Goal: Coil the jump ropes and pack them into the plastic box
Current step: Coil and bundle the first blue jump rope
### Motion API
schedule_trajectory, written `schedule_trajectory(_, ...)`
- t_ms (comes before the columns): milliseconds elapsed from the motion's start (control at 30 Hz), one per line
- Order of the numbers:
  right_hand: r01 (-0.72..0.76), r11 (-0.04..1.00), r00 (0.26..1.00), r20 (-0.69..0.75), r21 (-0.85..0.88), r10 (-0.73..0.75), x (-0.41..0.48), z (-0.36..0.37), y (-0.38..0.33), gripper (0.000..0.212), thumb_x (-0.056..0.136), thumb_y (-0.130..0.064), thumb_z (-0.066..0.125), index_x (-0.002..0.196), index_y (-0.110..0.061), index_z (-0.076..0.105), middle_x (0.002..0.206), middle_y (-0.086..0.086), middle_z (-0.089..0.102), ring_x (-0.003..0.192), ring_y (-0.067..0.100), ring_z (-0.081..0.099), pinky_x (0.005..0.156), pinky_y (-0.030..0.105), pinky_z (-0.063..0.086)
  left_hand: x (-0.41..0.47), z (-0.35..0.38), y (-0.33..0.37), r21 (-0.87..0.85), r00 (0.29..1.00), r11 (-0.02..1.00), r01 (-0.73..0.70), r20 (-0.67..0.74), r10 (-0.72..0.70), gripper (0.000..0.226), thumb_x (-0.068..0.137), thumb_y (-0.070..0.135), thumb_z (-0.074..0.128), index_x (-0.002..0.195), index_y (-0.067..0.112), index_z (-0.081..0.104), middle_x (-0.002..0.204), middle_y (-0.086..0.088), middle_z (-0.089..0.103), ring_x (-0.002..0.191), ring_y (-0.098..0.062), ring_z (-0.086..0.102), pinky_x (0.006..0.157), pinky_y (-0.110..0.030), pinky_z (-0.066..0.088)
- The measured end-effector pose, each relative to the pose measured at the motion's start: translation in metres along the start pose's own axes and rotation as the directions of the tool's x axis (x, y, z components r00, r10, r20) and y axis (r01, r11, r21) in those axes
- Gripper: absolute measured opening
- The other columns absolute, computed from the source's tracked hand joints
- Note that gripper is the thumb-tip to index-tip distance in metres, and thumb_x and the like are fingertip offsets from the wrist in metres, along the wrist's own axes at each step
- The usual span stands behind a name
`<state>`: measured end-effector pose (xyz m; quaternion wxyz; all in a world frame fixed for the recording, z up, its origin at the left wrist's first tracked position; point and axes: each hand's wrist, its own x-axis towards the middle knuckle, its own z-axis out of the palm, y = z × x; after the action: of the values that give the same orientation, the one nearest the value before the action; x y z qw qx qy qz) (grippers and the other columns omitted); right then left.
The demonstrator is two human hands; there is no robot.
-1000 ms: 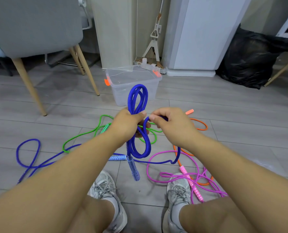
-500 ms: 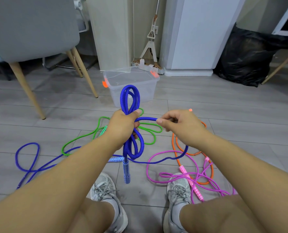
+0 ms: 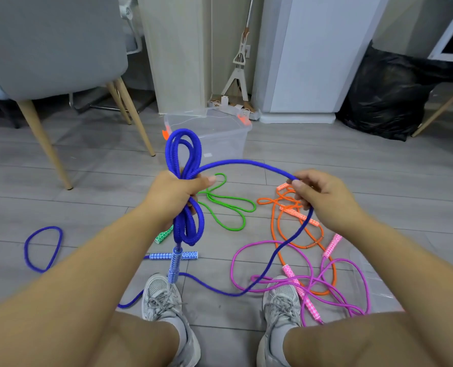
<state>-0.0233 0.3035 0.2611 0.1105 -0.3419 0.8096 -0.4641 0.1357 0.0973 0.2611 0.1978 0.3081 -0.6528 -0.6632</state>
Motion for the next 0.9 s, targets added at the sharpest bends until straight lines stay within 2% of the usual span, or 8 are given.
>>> schedule_trajectory(133,0.030,0.989,0.998,-0.060,0.143,-0.021,0.000,0.024,-0.017,0.019,0.096,-0.014,0.046,0.101,-0.020,0.063,0.062,-0.002,0.045,0.045,0.001,0.043,0.047,0.015,0.039,-0.002,0.010,-0.002,-0.088,0.996,0.995,0.049,0.074,-0.043,0.036,0.089,0.017,0.062,0.061,0.014,0.040,0.045,0.003,0.032,0.036,-0.012,0.028,0.042,-0.022,0.034)
schedule_trajectory(233,0.066,0.990,0.996,-0.072,0.122,-0.058,0.001,0.042,-0.026,0.029,0.097,-0.014,0.044,0.099,-0.036,0.062,0.057,-0.007,0.036,0.049,0.008,0.034,0.052,0.026,0.032,-0.004,0.020,-0.002,-0.114,0.994,0.991,0.067,0.095,-0.056,0.024,0.093,0.021,0.056,0.072,0.013,0.047,0.044,0.005,0.036,0.037,-0.013,0.031,0.040,-0.021,0.035)
schedule_trajectory(367,0.038,0.980,0.996,-0.086,0.196,-0.022,0.000,0.061,-0.035,0.024,0.094,-0.012,0.050,0.112,-0.022,0.063,0.060,-0.015,0.046,0.054,0.001,0.042,0.061,0.026,0.038,-0.005,0.028,-0.004,-0.093,0.995,0.995,0.039,0.099,-0.029,0.023,0.094,0.023,0.055,0.076,0.009,0.052,0.045,0.005,0.045,0.042,-0.018,0.040,0.049,-0.028,0.039)
schedule_trajectory(467,-0.031,0.955,0.994,-0.092,0.294,0.061,-0.002,0.069,-0.040,0.009,0.087,-0.018,0.063,0.086,-0.026,0.058,0.072,-0.001,0.057,0.057,0.009,0.048,0.063,0.031,0.042,-0.004,0.030,-0.005,-0.061,0.998,0.998,0.009,0.066,-0.005,0.030,0.093,0.028,0.057,0.068,0.010,0.057,0.055,-0.001,0.052,0.053,-0.023,0.045,0.057,-0.035,0.041)
schedule_trajectory(533,-0.051,0.945,0.994,-0.075,0.324,0.079,-0.004,0.071,-0.042,0.014,0.085,-0.017,0.066,0.076,-0.022,0.056,0.070,0.001,0.060,0.049,0.004,0.049,0.057,0.024,0.040,-0.005,0.031,-0.005,-0.044,0.999,0.999,-0.008,0.050,0.010,0.033,0.092,0.030,0.058,0.064,0.012,0.058,0.063,-0.007,0.054,0.060,-0.025,0.047,0.059,-0.036,0.041)
schedule_trajectory(667,-0.014,0.975,0.999,-0.033,0.221,0.022,-0.010,0.072,-0.049,0.014,0.087,-0.017,0.062,0.074,-0.019,0.059,0.063,-0.004,0.056,0.044,-0.001,0.045,0.050,0.013,0.038,-0.007,0.032,-0.004,-0.010,0.999,0.999,-0.033,0.028,0.034,0.030,0.089,0.033,0.062,0.068,0.011,0.059,0.067,-0.007,0.055,0.062,-0.024,0.048,0.054,-0.032,0.043)
schedule_trajectory(800,0.026,0.995,0.997,0.067,0.099,-0.033,-0.014,0.073,-0.055,0.009,0.089,-0.014,0.059,0.085,-0.010,0.066,0.074,0.008,0.063,0.060,0.007,0.049,0.061,0.023,0.042,-0.010,0.034,-0.003,-0.012,0.996,0.997,-0.072,0.053,0.073,0.024,0.085,0.029,0.067,0.074,0.010,0.059,0.067,-0.013,0.048,0.058,-0.023,0.044,0.051,-0.029,0.041)
schedule_trajectory(900,0.040,0.998,0.991,0.124,0.052,-0.046,-0.015,0.071,-0.056,0.010,0.089,-0.011,0.058,0.090,-0.010,0.067,0.080,0.013,0.065,0.064,0.011,0.051,0.064,0.024,0.044,-0.011,0.034,-0.001,-0.015,0.997,0.998,-0.068,0.030,0.068,0.020,0.085,0.023,0.068,0.071,0.011,0.059,0.060,-0.008,0.050,0.050,-0.018,0.044,0.048,-0.025,0.040)
